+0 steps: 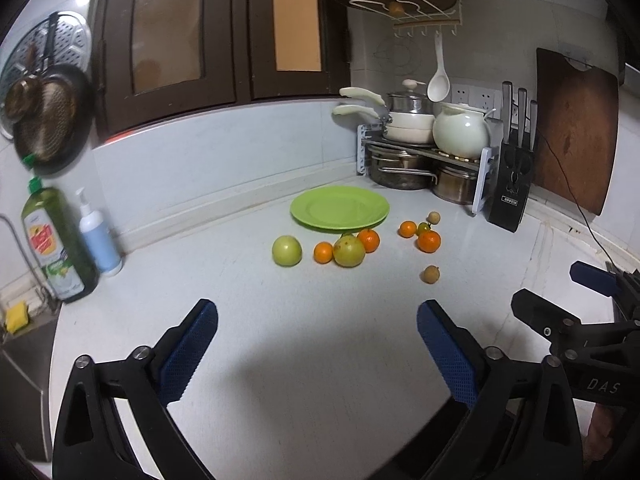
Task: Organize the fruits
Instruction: 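Move left tool to the large green fruit while right tool approaches the small brown fruit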
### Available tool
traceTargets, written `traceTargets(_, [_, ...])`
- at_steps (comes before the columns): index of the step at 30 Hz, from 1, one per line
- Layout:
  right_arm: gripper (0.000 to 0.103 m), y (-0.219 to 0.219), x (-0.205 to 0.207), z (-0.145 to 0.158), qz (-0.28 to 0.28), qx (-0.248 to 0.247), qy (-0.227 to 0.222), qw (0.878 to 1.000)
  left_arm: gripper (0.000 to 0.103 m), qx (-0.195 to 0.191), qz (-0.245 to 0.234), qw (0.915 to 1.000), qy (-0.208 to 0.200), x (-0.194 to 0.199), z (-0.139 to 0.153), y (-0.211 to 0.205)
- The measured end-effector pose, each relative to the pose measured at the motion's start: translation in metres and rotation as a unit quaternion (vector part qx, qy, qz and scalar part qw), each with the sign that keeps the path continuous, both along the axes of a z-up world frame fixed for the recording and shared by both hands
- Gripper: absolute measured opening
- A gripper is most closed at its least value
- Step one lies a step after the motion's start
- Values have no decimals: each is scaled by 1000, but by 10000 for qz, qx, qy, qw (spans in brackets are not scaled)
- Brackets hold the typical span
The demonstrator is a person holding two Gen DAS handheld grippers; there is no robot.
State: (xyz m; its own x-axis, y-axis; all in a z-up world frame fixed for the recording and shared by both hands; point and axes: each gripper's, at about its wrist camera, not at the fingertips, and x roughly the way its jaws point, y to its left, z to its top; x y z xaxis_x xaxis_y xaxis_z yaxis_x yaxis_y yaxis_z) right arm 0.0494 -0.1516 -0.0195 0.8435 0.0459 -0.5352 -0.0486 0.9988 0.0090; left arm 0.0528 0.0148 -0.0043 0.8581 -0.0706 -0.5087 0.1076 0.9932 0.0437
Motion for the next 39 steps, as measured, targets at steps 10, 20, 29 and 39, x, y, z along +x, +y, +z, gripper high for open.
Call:
traceTargets(10, [99, 12, 65, -14, -244, 51, 295, 9993, 88, 156, -495, 9986, 41, 67, -12, 4])
traceTargets(20, [85, 14, 104, -35, -414, 20, 816, 9958, 83, 271, -761, 9965, 223, 114, -31, 0])
traceTargets(29, [71, -1, 142, -59, -220, 105, 1227, 9921, 79, 581, -801, 9945, 356, 149, -50, -21])
traceTargets(39, [59, -18, 176, -80, -114, 270, 1539, 9877, 74, 824, -944, 9907, 532, 188, -71, -40])
